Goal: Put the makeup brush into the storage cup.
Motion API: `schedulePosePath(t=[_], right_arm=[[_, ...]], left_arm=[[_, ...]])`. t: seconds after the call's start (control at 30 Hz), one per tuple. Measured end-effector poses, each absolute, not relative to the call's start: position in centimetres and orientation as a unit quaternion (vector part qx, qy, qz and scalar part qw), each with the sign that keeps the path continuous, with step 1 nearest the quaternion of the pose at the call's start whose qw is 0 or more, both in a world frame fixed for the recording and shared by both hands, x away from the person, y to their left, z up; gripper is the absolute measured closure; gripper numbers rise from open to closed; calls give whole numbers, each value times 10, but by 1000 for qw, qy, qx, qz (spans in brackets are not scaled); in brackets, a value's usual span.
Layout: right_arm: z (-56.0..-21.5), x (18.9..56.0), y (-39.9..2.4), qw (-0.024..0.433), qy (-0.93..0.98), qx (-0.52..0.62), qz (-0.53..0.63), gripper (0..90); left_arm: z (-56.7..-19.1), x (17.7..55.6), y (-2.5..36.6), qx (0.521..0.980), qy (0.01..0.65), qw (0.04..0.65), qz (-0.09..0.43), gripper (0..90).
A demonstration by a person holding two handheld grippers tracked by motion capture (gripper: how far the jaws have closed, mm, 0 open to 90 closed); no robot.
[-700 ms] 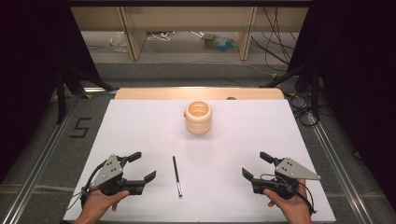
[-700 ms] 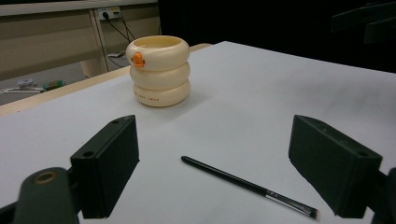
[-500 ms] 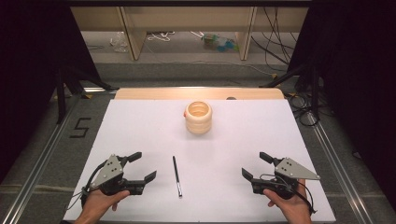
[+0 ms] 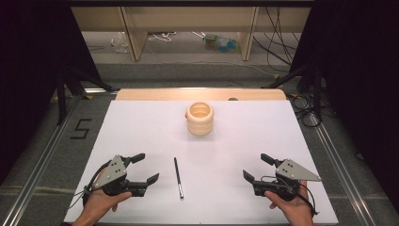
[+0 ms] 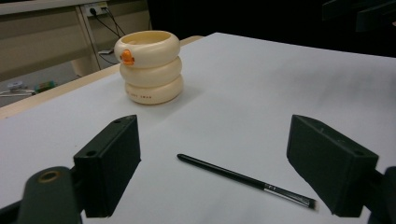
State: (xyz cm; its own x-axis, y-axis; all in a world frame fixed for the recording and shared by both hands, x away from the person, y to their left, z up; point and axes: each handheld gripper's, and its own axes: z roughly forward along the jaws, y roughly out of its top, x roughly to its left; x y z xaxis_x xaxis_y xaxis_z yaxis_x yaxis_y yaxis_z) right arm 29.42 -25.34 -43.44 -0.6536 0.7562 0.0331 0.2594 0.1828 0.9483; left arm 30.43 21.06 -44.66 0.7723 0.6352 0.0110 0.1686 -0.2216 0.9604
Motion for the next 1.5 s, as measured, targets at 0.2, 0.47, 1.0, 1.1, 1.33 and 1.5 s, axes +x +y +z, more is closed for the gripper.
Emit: schedulePosePath(t=[0.2,0.47,1.0,1.1,1.33,1.5], right_arm=[[-435,295,-253,226,731,348,542,159],[-436,296,-253,227,735,344,538,160],[-438,297,-249,218,738,337,542,163],[-437,296,-250,219,742,337,536,164],[-436,296,-251,222,753,331,524,166],[-438,297,-248,211,750,334,531,167]], left_arm=[[-442,306,200,771,252,560,167,181],[-435,309,179,808,202,533,150,175],[-436,351,157,864,160,462,121,189],[-438,355,152,877,144,443,120,188],[-441,361,143,893,128,419,99,196],[-441,365,135,904,111,399,103,208]])
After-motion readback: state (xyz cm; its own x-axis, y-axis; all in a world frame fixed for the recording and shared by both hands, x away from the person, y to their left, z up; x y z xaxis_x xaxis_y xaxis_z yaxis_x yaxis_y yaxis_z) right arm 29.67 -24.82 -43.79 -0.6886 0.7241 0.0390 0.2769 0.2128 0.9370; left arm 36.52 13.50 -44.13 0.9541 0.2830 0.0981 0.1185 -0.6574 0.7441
